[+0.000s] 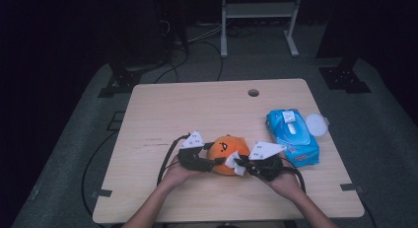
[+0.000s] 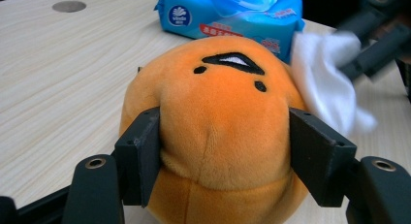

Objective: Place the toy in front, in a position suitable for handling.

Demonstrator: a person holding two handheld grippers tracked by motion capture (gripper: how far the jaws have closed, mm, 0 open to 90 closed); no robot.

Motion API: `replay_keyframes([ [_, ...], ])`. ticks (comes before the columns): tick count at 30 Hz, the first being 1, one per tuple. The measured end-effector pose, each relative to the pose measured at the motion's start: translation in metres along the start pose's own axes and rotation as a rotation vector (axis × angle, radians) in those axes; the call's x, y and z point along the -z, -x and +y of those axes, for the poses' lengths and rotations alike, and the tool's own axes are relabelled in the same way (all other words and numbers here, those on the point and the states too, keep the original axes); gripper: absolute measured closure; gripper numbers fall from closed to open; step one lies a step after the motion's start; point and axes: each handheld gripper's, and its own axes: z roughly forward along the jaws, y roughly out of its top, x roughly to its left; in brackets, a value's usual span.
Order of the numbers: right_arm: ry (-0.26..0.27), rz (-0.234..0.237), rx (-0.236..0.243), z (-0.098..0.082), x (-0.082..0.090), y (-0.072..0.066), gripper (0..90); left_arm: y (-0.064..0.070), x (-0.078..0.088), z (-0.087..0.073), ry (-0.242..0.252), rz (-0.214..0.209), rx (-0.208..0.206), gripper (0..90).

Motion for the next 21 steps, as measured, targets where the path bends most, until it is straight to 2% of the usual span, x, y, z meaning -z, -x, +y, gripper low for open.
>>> replay_keyframes([
  [1,-0.007,-0.023,0.021,0.001,-0.002,-0.002,83.1,-0.001,0.001,-0.001,-0.001,-0.004,0.008,33.0],
  [2,-0.007,-0.029,0.02,0.001,-0.002,0.0,83.1,-0.002,0.002,-0.003,0.006,-0.009,0.014,33.0],
  [6,-0.028,-0.078,-0.049,-0.012,0.002,0.025,83.2,-0.004,0.003,-0.004,0.008,-0.016,0.033,33.0],
  [8,-0.051,-0.12,-0.055,-0.017,0.004,0.031,83.2,-0.003,0.001,-0.002,0.01,-0.019,0.031,32.7],
  [10,-0.05,-0.115,-0.069,-0.018,0.005,0.03,83.3,-0.002,0.0,0.0,0.009,-0.013,0.02,32.5],
  [12,-0.037,-0.1,-0.053,-0.014,0.004,0.024,83.2,-0.002,-0.001,-0.001,0.01,-0.013,0.029,32.3],
  [14,-0.016,-0.058,-0.051,-0.01,0.003,0.02,83.2,-0.004,0.0,-0.001,0.008,-0.014,0.035,31.5],
  [15,-0.009,-0.044,-0.053,-0.009,0.002,0.019,83.2,-0.005,0.001,-0.001,0.007,-0.008,0.042,28.3],
  [17,-0.01,-0.041,-0.048,-0.009,0.002,0.018,83.2,-0.006,0.002,-0.001,0.007,-0.009,0.054,19.0],
  [18,-0.012,-0.043,-0.043,-0.009,0.003,0.019,83.1,-0.008,0.003,-0.001,0.01,-0.014,0.078,19.0],
  [19,-0.022,-0.055,-0.055,-0.012,0.004,0.023,83.1,-0.009,0.002,-0.001,0.015,-0.022,0.105,14.2],
  [20,-0.025,-0.057,-0.066,-0.013,0.005,0.024,83.1,-0.008,0.001,-0.001,0.012,-0.027,0.107,15.2],
  [21,-0.024,-0.053,-0.078,-0.013,0.005,0.026,83.2,-0.007,0.0,0.0,0.011,-0.028,0.091,19.3],
])
